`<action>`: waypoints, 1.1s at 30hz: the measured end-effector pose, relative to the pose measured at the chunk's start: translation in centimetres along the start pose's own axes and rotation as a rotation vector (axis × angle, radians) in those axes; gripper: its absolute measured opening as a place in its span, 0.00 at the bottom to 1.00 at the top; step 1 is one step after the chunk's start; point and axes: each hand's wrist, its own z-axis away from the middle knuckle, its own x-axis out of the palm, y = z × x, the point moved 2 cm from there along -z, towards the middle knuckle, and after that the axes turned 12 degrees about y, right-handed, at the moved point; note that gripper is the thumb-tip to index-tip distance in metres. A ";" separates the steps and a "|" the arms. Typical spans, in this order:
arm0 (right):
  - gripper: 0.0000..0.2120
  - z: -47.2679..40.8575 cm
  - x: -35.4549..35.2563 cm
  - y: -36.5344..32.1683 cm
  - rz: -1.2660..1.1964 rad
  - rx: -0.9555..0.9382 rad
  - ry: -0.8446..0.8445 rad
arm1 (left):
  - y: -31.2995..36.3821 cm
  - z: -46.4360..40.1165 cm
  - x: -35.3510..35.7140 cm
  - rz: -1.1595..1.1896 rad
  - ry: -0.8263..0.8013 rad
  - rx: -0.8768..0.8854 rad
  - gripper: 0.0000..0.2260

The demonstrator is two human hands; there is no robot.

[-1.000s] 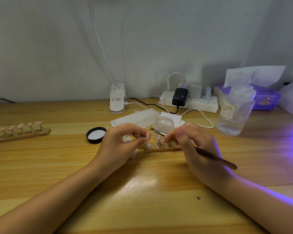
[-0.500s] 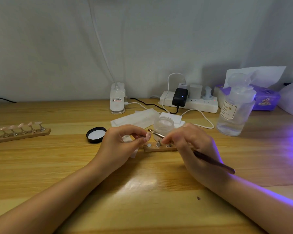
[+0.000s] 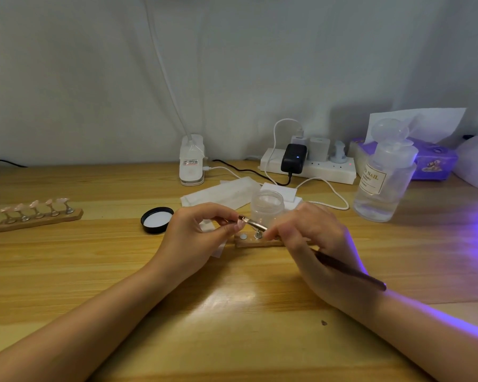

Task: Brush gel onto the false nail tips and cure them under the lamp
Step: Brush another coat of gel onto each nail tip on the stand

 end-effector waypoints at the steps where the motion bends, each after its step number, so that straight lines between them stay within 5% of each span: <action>1: 0.22 0.1 0.1 -0.1 0.010 -0.036 -0.017 | -0.1 0.0 0.0 -0.009 0.002 0.007 0.06; 9: 0.16 -0.4 -0.1 0.7 -0.070 0.243 0.039 | 0.2 0.1 0.0 0.012 -0.012 0.003 0.06; 15: 0.23 0.1 0.1 0.0 -0.020 -0.013 -0.021 | 0.1 0.0 0.0 -0.010 -0.005 0.000 0.06; 23: 0.15 -0.3 -0.1 0.9 -0.107 0.259 0.042 | 0.3 0.1 0.0 0.008 0.006 -0.031 0.07; 29: 0.23 0.1 0.1 0.1 -0.042 -0.032 -0.029 | 0.2 0.1 0.0 -0.006 0.002 -0.010 0.06; 33: 0.20 0.0 -0.1 0.4 -0.056 0.077 0.010 | 0.3 0.1 -0.1 0.006 0.009 0.004 0.06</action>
